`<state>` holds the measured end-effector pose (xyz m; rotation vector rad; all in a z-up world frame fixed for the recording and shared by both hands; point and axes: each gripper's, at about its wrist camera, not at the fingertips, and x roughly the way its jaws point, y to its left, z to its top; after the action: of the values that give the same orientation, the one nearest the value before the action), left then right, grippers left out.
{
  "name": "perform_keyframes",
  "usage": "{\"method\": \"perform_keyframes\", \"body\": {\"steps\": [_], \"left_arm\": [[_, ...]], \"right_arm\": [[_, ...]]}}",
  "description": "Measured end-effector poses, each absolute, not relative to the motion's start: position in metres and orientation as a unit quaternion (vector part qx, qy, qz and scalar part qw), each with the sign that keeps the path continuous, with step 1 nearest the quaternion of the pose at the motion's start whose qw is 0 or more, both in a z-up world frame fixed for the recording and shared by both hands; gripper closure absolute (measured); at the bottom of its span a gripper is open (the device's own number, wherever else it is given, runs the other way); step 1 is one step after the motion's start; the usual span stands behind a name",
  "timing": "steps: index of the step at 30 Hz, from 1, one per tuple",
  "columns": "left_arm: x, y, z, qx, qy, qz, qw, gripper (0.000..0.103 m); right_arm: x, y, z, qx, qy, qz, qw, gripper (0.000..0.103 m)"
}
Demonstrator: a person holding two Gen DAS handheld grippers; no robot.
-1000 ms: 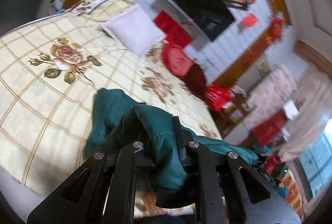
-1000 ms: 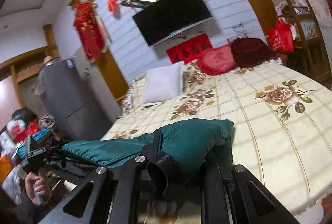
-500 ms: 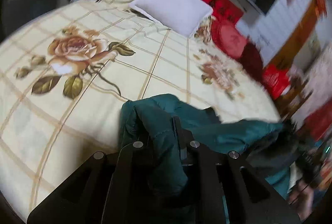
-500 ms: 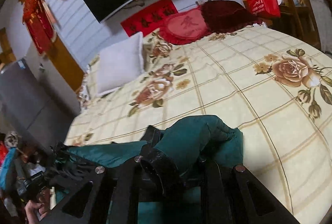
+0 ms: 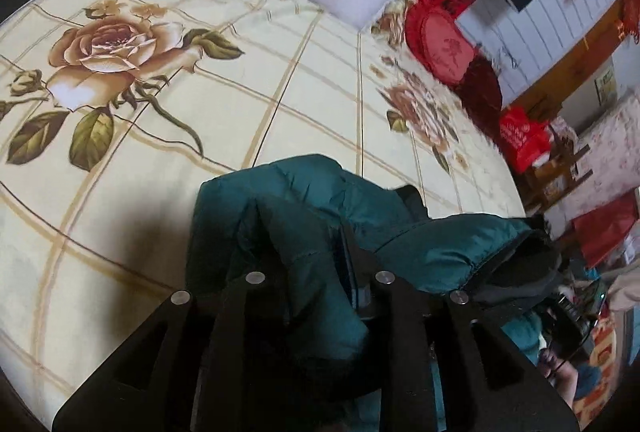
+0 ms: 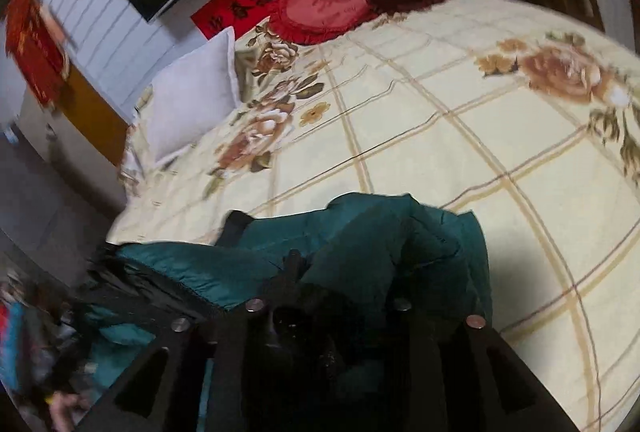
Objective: Fold large clothes
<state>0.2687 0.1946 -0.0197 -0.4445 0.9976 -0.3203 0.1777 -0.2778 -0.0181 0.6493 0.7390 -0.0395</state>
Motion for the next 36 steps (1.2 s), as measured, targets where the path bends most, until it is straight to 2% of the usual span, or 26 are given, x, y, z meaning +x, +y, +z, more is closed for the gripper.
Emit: {"method": "perform_keyframes", "body": {"steps": [3, 4, 5, 6, 7, 8, 12, 17, 21, 24, 27, 32, 36], "left_arm": [[0.265, 0.198, 0.003, -0.207, 0.469, -0.161, 0.844, 0.072], [0.262, 0.199, 0.011, -0.205, 0.466, -0.166, 0.845, 0.064], [0.259, 0.200, 0.017, -0.201, 0.463, -0.171, 0.846, 0.058], [0.254, 0.199, 0.027, -0.190, 0.456, -0.177, 0.851, 0.040], [0.251, 0.199, 0.033, -0.180, 0.448, -0.180, 0.857, 0.012], [0.244, 0.198, 0.042, -0.154, 0.434, -0.166, 0.872, 0.000], [0.233, 0.193, 0.060, -0.104, 0.396, -0.141, 0.901, 0.000], [0.243, 0.155, 0.058, -0.058, 0.401, -0.154, 0.901, 0.000], [0.274, 0.107, 0.036, 0.021, 0.425, -0.134, 0.895, 0.000], [0.295, 0.089, 0.004, 0.073, 0.452, -0.111, 0.882, 0.000], [0.308, 0.092, -0.025, 0.066, 0.468, -0.096, 0.876, 0.000], [0.312, 0.099, -0.043, 0.031, 0.446, -0.080, 0.891, 0.000], [0.320, 0.097, -0.047, 0.019, 0.445, -0.068, 0.893, 0.000]], "right_arm": [[0.164, -0.289, -0.006, 0.377, 0.339, 0.006, 0.862, 0.060], [0.160, -0.290, -0.001, 0.387, 0.334, 0.011, 0.859, 0.048], [0.154, -0.291, 0.006, 0.395, 0.326, 0.015, 0.859, 0.030], [0.147, -0.291, 0.014, 0.391, 0.319, 0.010, 0.863, 0.024], [0.142, -0.289, 0.019, 0.384, 0.314, 0.005, 0.868, 0.023], [0.136, -0.286, 0.027, 0.368, 0.307, 0.001, 0.878, 0.023], [0.124, -0.266, 0.051, 0.265, 0.312, -0.020, 0.912, 0.023], [0.141, -0.234, 0.067, 0.146, 0.332, -0.042, 0.931, 0.023], [0.190, -0.204, 0.050, 0.066, 0.406, -0.016, 0.911, 0.023], [0.221, -0.201, 0.027, 0.039, 0.445, -0.022, 0.894, 0.023], [0.247, -0.215, -0.010, 0.041, 0.489, -0.028, 0.871, 0.022], [0.263, -0.233, -0.030, 0.058, 0.475, -0.017, 0.878, 0.007], [0.278, -0.236, -0.039, 0.062, 0.476, -0.017, 0.877, 0.001]]}}
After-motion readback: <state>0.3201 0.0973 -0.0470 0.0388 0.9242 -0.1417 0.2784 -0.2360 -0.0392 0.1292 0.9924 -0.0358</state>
